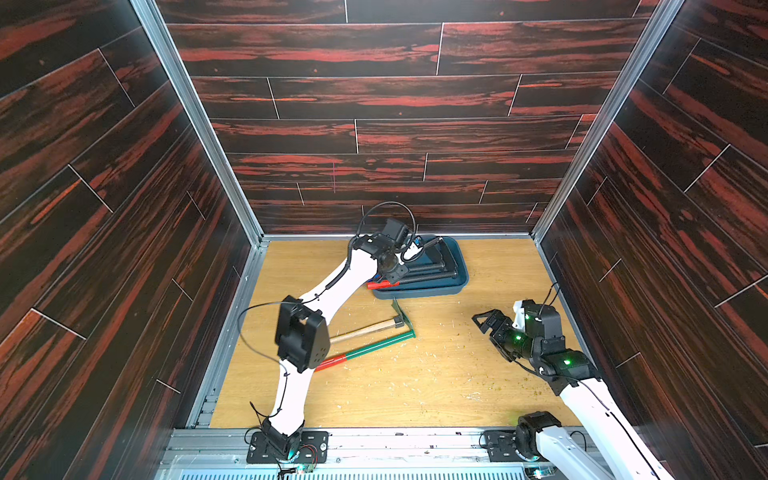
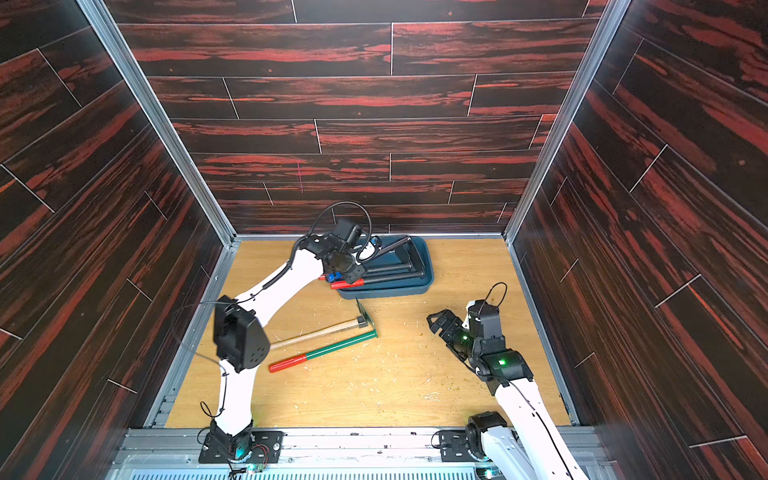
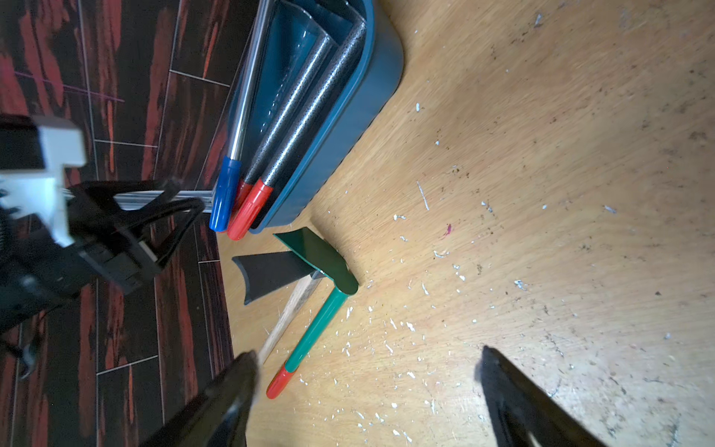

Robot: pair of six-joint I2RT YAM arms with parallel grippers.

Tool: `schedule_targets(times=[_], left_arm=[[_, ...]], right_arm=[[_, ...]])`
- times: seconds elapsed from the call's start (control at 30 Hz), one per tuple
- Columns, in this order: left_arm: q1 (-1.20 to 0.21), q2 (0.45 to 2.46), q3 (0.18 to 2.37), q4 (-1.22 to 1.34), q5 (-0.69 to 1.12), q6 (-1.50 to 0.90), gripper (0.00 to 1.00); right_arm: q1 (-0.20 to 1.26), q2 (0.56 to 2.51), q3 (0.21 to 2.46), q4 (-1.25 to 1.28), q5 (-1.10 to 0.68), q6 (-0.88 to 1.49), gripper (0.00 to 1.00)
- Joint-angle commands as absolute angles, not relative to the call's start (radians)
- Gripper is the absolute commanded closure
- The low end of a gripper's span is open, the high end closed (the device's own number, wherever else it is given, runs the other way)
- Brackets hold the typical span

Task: Put the small hoe into the storage box
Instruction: Place the hoe in the storage box.

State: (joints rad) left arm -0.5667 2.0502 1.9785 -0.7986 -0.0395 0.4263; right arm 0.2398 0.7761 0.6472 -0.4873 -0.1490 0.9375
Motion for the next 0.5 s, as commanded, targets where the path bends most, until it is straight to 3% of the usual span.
schedule_targets(times=[0.0,0.47], left_arm=[[-0.565,1.914,1.864,-0.739,0.019,0.374,0.42],[-0.566,1.619,1.533,-0.807,0.138,0.309,0.41]], right_arm=[[0.235,0.776,0.637,-0.479,-0.181,0.910,0.07],[0.235,0.784,0.625,-0.472,-0.235,0.884,0.07]])
